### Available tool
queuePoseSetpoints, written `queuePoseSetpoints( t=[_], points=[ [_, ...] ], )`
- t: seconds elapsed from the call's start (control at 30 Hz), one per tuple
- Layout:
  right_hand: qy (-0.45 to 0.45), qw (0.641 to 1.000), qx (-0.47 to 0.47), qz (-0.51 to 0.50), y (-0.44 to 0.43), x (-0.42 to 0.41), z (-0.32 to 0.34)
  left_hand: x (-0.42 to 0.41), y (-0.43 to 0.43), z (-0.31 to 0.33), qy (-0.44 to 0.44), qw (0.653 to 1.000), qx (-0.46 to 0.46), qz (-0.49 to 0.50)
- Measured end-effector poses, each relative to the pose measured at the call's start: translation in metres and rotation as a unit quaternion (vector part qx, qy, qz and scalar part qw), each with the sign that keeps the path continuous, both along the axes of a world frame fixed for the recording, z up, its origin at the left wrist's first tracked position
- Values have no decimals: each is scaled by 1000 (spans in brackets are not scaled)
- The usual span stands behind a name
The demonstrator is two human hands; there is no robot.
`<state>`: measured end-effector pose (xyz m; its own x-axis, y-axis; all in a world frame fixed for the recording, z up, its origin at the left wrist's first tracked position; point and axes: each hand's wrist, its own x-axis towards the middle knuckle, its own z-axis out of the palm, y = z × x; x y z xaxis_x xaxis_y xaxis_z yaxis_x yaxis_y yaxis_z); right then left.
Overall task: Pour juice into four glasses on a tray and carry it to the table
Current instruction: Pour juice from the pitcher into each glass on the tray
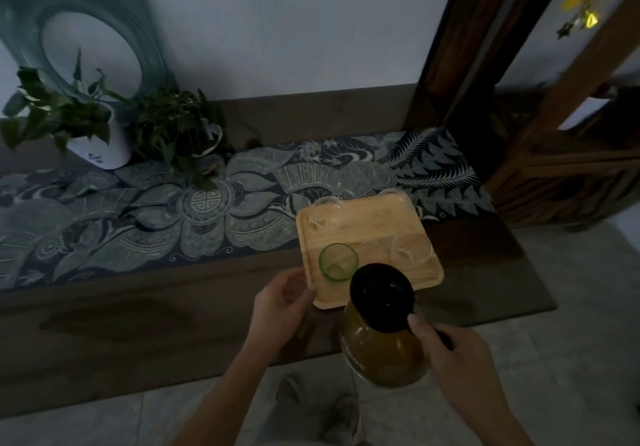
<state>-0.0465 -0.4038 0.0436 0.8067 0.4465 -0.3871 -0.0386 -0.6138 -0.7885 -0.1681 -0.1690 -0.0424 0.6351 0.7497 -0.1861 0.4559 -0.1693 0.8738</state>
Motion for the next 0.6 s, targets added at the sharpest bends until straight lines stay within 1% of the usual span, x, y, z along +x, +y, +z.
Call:
queuePoseSetpoints(
  t=[0.13,0.27,0.4,0.5,0.6],
  points=[
    [-37,999,-31,19,-3,12,10,23,3,-4,43,994,54,-83],
    [-53,995,-79,5,1,24,13,45,11,-6,58,985,68,-149],
    [-74,991,-113,-14,10,28,-5,57,24,-15,89,974,52,-201],
    [-93,985,-144,0,20,33,-14,68,36,-21,90,968,40,-232],
    [-120,973,-195,23,29,40,-18,74,43,-26,99,960,39,-261]
  ],
)
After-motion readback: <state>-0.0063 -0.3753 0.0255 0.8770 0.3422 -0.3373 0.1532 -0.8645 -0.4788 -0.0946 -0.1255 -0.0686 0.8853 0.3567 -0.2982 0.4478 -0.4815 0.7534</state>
